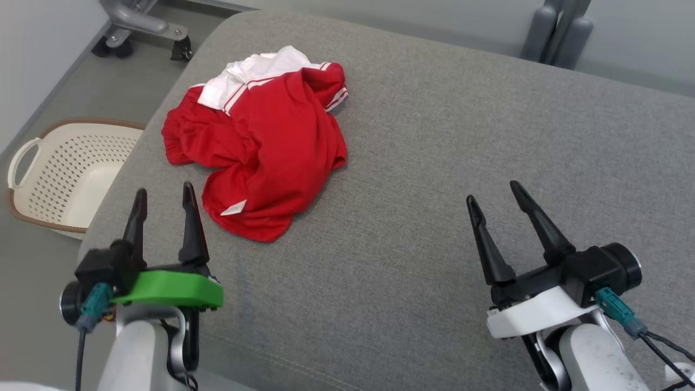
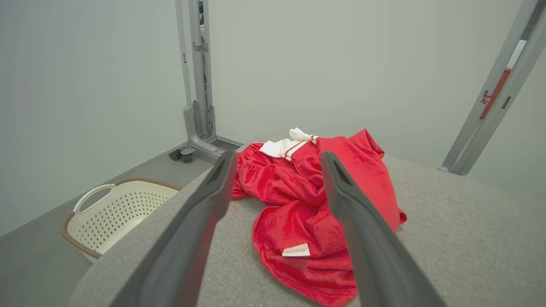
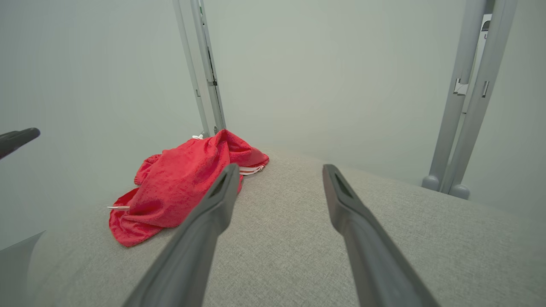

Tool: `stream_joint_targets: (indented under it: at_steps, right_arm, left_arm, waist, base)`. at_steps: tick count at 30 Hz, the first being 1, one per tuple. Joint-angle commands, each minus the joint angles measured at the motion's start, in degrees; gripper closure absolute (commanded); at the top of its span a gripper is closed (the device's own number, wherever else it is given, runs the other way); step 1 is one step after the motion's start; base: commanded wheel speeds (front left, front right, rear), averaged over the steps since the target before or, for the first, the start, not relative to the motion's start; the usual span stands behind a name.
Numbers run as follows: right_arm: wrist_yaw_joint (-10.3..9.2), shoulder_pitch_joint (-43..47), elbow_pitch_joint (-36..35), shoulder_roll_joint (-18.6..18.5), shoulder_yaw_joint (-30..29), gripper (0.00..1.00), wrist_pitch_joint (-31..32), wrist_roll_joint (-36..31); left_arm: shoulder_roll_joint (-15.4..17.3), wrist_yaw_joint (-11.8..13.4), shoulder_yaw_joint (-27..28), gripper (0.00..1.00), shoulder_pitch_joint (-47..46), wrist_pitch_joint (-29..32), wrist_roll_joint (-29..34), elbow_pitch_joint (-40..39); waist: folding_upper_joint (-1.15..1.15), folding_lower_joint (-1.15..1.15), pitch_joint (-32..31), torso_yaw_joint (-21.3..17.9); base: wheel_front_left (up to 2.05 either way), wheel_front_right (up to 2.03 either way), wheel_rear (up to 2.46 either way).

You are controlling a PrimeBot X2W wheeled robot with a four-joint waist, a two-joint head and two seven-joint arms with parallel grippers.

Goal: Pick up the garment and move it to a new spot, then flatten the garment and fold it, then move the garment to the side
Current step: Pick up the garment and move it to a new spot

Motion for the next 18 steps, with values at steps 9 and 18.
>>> stream_joint_targets:
  at_steps: [9,18]
  right_arm:
    - [0.01,-3.6,-4.52,-7.8,-2.13,0.0,0.13,-3.38]
    - [0.01,-4.84,-7.5,-9.61,-3.1,0.0,1.65,-3.95]
  left_arm:
    - [5.76,-6.56,0.14,0.0,-24.52,11.05,-5.13,17.25]
    - [11.94,-7.62,-3.25,0.0,-40.94,27.83,-14.93,29.32]
  waist:
    - [0.0,0.0,13.67,-5.1]
    - [0.0,0.0,18.74,-8.39]
  base:
    - [0.0,0.0,0.0]
    - [0.0,0.0,0.0]
